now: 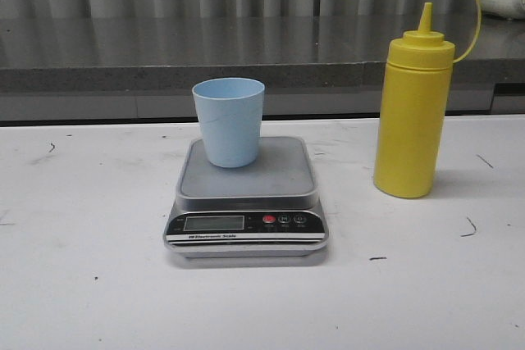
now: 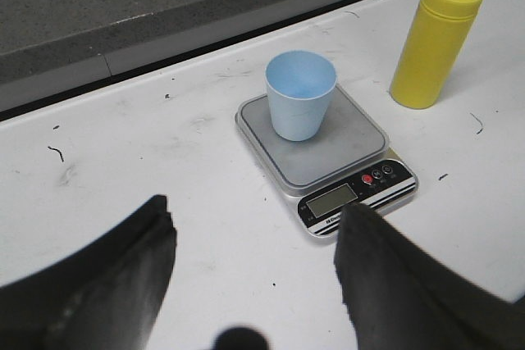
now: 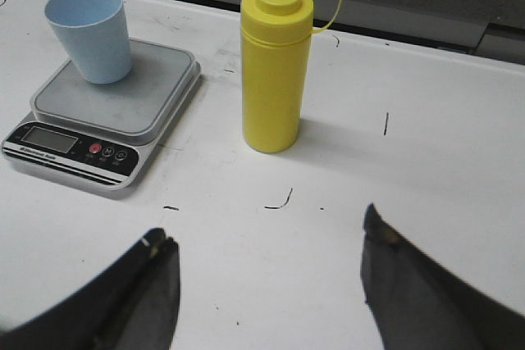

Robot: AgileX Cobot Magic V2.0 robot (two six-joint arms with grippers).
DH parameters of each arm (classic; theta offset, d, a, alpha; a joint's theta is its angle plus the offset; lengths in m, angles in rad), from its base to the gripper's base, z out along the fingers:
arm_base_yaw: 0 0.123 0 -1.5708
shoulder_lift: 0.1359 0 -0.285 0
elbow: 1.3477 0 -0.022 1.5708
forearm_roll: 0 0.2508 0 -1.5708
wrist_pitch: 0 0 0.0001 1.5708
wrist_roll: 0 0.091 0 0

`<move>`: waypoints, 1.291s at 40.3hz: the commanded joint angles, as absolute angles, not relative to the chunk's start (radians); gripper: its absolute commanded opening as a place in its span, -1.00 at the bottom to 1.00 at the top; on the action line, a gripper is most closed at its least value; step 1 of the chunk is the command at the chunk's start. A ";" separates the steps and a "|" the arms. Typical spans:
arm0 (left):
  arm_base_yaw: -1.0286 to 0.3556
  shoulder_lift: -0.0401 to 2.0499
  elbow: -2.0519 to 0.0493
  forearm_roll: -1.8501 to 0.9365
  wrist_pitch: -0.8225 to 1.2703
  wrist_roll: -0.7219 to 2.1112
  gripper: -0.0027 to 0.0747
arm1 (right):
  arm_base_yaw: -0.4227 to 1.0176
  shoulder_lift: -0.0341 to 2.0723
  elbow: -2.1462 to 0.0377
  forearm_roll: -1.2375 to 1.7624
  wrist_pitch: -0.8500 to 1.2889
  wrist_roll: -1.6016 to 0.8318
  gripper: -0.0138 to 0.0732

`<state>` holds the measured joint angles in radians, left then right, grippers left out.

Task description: Pour seasoning into cup on scale with both arms

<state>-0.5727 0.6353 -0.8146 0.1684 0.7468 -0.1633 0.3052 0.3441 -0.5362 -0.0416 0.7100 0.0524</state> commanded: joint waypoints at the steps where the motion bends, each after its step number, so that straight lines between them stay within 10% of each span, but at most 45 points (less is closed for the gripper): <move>1: -0.578 0.635 -0.840 0.167 0.670 -0.165 0.16 | 0.307 0.351 -0.573 -0.052 0.643 0.021 0.44; 19: -0.578 0.635 -0.840 0.167 0.657 -0.165 0.16 | 0.307 0.351 -0.573 -0.095 0.643 0.000 0.41; 35: -0.578 0.635 -0.840 0.167 0.653 -0.165 0.14 | 0.307 0.351 -0.573 -0.113 0.619 0.000 -0.79; 48: -0.578 0.635 -0.840 0.167 0.653 -0.165 -0.95 | 0.307 0.351 -0.573 -0.113 0.597 0.000 -0.95; 52: -0.578 0.635 -0.840 0.167 0.653 -0.165 -0.98 | 0.307 0.351 -0.573 -0.113 0.597 0.000 -0.95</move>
